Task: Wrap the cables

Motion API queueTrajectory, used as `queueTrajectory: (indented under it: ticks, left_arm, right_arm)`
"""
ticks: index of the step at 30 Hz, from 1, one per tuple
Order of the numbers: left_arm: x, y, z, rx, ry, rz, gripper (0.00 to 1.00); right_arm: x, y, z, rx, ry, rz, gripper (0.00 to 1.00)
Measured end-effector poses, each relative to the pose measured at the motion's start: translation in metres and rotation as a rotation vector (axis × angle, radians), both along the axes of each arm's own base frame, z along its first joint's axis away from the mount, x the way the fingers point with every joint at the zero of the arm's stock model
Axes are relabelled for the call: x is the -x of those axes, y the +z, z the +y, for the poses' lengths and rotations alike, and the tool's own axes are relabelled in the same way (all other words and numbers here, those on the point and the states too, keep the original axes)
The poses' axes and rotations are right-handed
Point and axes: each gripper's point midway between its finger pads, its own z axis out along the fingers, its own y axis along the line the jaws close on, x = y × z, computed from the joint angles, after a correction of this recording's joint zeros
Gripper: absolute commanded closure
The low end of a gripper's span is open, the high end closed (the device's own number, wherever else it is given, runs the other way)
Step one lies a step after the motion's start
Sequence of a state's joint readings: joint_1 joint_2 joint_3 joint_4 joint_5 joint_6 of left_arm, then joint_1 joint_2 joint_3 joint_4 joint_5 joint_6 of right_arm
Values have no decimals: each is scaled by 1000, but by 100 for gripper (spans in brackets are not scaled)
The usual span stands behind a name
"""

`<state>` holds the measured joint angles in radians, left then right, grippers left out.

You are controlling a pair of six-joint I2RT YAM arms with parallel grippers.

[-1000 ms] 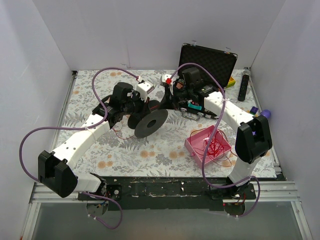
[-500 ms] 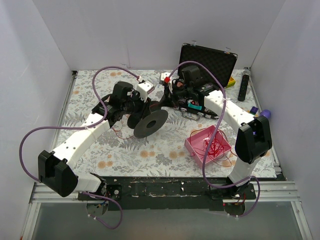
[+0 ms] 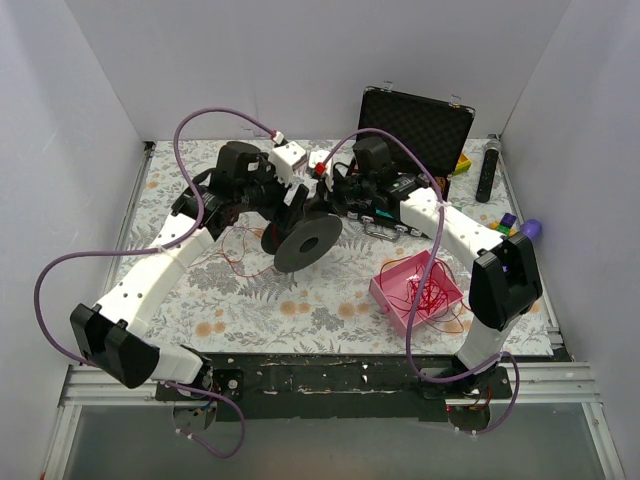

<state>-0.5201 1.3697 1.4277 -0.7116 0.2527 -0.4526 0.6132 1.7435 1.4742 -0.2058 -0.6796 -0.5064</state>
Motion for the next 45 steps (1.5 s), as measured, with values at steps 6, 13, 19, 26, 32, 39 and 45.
queueTrajectory:
  ticks: [6, 13, 19, 26, 32, 39, 45]
  left_arm:
    - [-13, 0, 13, -15, 19, -31, 18]
    - [-23, -32, 8, -18, -42, 0, 17]
    - [-30, -44, -11, 29, -117, 19, 20]
    - [-31, -50, -28, 86, -176, 35, 28]
    - [-35, -49, -34, 145, -209, 12, 29]
    - [-50, -41, -18, 235, -257, 23, 22]
    - [-61, -39, -10, 219, -286, -26, 22]
  right_arm:
    - [-2, -1, 1, 18, 8, -50, 99]
    - [-5, -7, -4, 63, 41, -137, 99]
    - [-10, -16, -13, 95, 47, -163, 99]
    - [-13, -31, -17, 102, 67, -153, 99]
    - [-17, -37, -26, 67, 71, -124, 99]
    - [-19, -39, -32, 49, 73, -105, 99]
    - [-19, -45, -30, 47, 74, -76, 99]
